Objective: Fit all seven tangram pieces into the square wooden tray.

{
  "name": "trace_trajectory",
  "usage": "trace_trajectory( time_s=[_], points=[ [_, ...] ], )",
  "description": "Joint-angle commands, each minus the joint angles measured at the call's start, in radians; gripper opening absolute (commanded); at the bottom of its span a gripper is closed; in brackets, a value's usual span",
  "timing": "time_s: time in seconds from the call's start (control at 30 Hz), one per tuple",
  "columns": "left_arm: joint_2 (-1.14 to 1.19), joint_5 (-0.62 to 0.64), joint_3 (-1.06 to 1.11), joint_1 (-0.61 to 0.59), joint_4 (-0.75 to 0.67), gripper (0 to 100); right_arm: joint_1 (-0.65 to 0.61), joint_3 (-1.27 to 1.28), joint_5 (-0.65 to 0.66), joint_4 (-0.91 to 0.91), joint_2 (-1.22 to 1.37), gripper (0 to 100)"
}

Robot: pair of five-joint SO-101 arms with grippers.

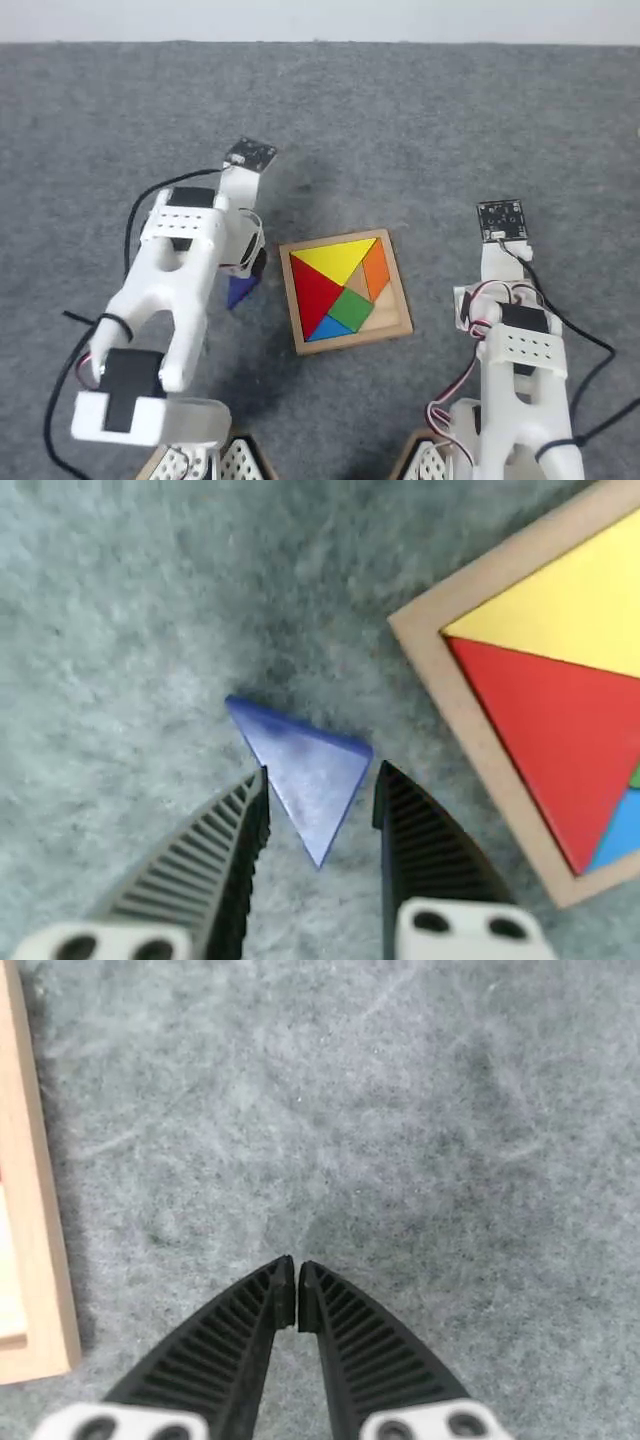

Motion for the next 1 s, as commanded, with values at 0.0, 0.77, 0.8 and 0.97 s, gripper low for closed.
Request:
trace_trajectory(
  time_s=[0.0, 0.77, 0.8, 0.97],
  points=[
    [-0.02, -0.017, 0.004, -0.025, -0.038, 17, -0.007, 0.006, 0.011, -0.018, -0.033, 0.6],
    [0.184, -0.034, 0.068, -0.064, -0.064, 21, -0.005, 0.029, 0.008, -0.071, -0.033, 0.6],
    [0.184, -0.035, 0.068, -0.075, -0.064, 21, -0.005, 0.029, 0.008, -0.071, -0.033, 0.6],
    [0.184, -0.06, 0.05, -0.12, -0.072, 21, -0.005, 0.029, 0.009, -0.071, -0.033, 0.6]
  ],
)
